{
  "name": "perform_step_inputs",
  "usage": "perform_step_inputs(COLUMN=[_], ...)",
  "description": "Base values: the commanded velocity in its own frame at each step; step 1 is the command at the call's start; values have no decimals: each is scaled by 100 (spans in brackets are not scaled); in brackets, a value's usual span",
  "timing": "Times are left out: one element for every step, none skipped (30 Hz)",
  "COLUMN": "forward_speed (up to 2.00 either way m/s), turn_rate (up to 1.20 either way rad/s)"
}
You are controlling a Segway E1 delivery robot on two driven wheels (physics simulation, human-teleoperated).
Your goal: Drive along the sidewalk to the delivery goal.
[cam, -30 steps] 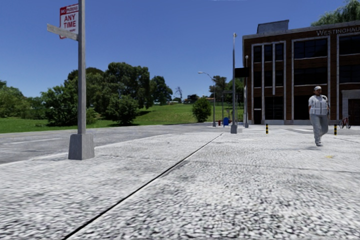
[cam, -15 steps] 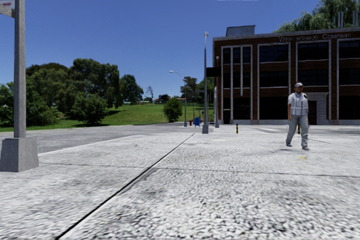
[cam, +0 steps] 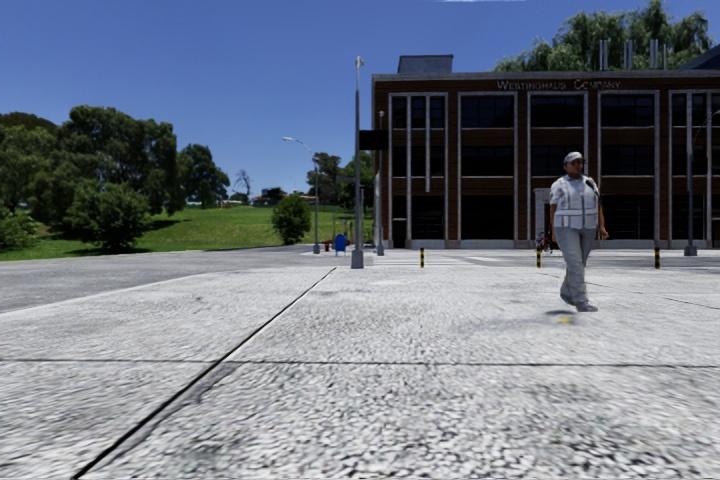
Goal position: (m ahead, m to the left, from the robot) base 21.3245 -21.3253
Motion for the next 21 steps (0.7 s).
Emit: perform_step_inputs(forward_speed=[117,117,117,117,117,118,119,119,120,122,123,123,124,124,124,124,124,124,125,125,125], turn_rate=[-41,-40,-22,-22,0,0,0,0,0,0,0,0,0,0,0,0,0,0,0,0,0])
